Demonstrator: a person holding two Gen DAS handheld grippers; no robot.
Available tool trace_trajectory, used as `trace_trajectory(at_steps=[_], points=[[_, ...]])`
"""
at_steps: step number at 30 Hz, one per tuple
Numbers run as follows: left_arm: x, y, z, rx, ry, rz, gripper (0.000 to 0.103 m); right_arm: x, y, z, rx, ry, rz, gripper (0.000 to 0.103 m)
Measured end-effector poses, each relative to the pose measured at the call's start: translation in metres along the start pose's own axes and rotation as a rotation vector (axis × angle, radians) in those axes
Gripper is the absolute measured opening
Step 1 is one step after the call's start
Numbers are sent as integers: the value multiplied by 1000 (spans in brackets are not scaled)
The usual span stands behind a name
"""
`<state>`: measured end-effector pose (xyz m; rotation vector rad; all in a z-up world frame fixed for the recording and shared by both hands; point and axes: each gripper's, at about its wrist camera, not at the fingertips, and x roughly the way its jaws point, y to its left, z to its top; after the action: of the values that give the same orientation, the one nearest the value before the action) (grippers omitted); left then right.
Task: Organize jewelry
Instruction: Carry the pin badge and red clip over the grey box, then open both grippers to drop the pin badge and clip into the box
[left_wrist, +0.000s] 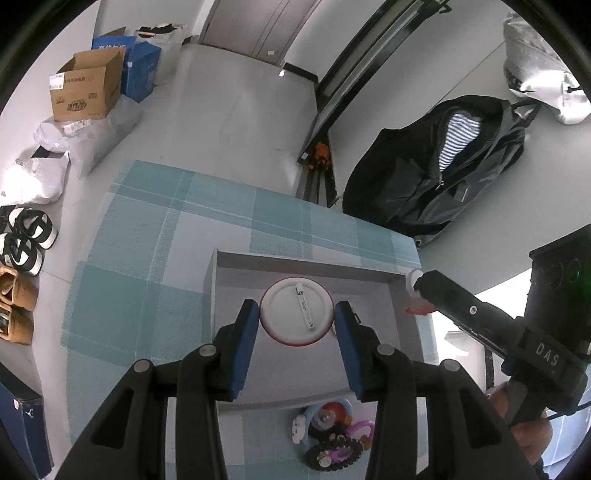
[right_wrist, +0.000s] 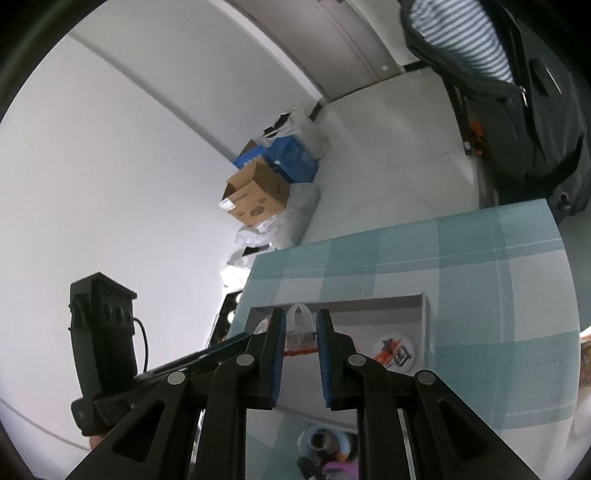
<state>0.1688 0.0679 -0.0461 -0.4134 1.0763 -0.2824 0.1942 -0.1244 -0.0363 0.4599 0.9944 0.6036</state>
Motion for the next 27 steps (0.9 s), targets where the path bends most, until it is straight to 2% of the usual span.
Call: trace_trajectory(at_steps=[12, 20, 25, 26, 27], points=[[18, 2, 0, 9, 52, 13, 37, 24, -13, -4, 34, 70, -41, 16], [17, 5, 1, -15, 41, -26, 37, 27, -12, -6, 44, 70, -45, 16], [18, 5, 2, -41, 55, -57, 38, 27, -13, -7, 57, 62, -63, 20], [17, 4, 2, -35, 63, -53, 42, 26, -14, -7, 59, 58, -65, 25], [16, 3, 1, -24, 60, -51, 47, 24, -14, -6, 59, 53, -69, 34]])
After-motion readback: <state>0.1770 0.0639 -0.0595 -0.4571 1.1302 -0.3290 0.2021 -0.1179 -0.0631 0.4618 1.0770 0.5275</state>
